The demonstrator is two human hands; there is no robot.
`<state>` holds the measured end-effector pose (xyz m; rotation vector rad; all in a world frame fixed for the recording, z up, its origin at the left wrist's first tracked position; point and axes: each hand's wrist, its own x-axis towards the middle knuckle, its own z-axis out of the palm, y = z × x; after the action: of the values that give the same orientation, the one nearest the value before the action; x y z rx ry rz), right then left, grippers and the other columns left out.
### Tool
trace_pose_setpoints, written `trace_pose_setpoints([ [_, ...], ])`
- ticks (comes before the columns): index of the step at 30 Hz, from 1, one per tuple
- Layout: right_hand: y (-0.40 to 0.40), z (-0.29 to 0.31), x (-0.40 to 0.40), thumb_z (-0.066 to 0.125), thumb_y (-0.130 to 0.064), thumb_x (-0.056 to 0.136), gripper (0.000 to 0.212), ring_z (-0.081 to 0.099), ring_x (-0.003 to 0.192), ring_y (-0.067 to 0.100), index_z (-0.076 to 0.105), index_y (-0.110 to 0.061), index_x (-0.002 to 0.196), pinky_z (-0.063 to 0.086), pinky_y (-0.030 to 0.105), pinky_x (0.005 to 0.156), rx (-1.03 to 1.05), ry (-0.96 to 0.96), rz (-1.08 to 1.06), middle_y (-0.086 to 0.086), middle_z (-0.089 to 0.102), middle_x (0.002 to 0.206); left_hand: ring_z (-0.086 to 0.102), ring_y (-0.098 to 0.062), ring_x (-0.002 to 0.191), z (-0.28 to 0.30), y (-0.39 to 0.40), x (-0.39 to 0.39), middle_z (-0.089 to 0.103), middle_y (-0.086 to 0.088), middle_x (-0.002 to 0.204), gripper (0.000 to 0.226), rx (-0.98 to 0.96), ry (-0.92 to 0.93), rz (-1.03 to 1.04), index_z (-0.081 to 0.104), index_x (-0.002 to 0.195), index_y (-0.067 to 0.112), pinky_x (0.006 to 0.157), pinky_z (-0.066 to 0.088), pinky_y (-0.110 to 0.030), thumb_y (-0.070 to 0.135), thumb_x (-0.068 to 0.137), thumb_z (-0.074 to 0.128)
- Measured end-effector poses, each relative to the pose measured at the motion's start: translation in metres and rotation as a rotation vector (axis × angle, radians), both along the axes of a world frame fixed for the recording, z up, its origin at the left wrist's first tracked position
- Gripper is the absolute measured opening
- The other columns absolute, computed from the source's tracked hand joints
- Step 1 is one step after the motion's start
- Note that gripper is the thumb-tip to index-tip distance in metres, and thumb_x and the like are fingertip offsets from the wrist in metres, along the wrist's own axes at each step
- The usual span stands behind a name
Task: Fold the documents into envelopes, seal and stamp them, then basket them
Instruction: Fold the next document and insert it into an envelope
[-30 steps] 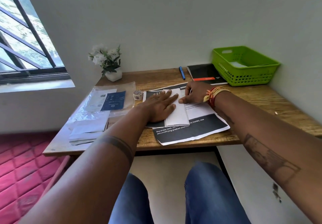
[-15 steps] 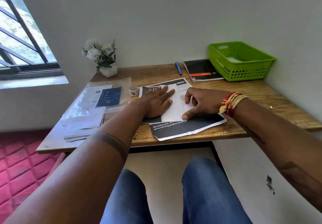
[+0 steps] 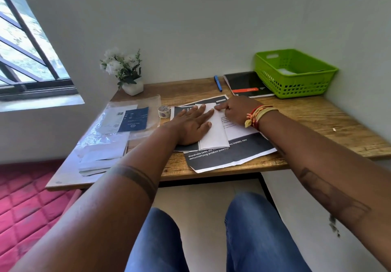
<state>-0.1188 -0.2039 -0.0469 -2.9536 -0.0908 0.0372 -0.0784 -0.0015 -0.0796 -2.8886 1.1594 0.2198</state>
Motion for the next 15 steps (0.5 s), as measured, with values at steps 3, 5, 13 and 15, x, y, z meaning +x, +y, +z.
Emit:
trace_pose_setpoints([
  [3,0.000,0.001,0.014,0.043,-0.017,0.102,0.049,0.048,0.136,0.028,0.051,-0.033,0.147,0.037,0.030,0.110,0.002,0.013,-0.033,0.009,0.045,0.155,-0.009,-0.017,0.159,-0.001,0.000,0.000,-0.010,0.002,0.173,0.060,-0.003,0.001,0.003,-0.003,0.164,0.036,0.127,-0.006,-0.040,0.054,0.109,0.012],
  [5,0.001,0.003,0.019,0.041,-0.022,0.105,0.045,0.048,0.136,0.028,0.050,-0.031,0.148,0.038,0.031,0.109,-0.001,0.009,-0.050,0.010,0.045,0.155,-0.009,-0.017,0.159,-0.001,0.000,0.000,-0.010,0.002,0.173,0.060,-0.009,0.002,0.006,-0.003,0.164,0.037,0.127,-0.006,-0.040,0.054,0.109,0.012],
  [13,-0.005,-0.011,0.016,0.054,-0.064,0.092,0.071,0.045,0.139,0.031,0.040,-0.029,0.152,0.038,0.040,0.112,0.052,-0.058,-0.084,0.008,0.045,0.155,-0.009,-0.017,0.159,-0.003,0.001,0.001,-0.011,0.002,0.173,0.062,-0.016,-0.003,0.013,-0.006,0.164,0.035,0.127,-0.006,-0.040,0.055,0.109,0.012],
  [15,-0.007,-0.010,0.007,0.062,-0.067,0.086,0.081,0.045,0.138,0.030,0.038,-0.028,0.153,0.039,0.040,0.112,0.080,-0.050,-0.086,0.008,0.044,0.155,-0.009,-0.016,0.159,-0.004,0.001,0.002,-0.011,0.002,0.173,0.062,-0.021,-0.003,0.014,-0.005,0.165,0.033,0.128,-0.006,-0.040,0.055,0.109,0.013],
])
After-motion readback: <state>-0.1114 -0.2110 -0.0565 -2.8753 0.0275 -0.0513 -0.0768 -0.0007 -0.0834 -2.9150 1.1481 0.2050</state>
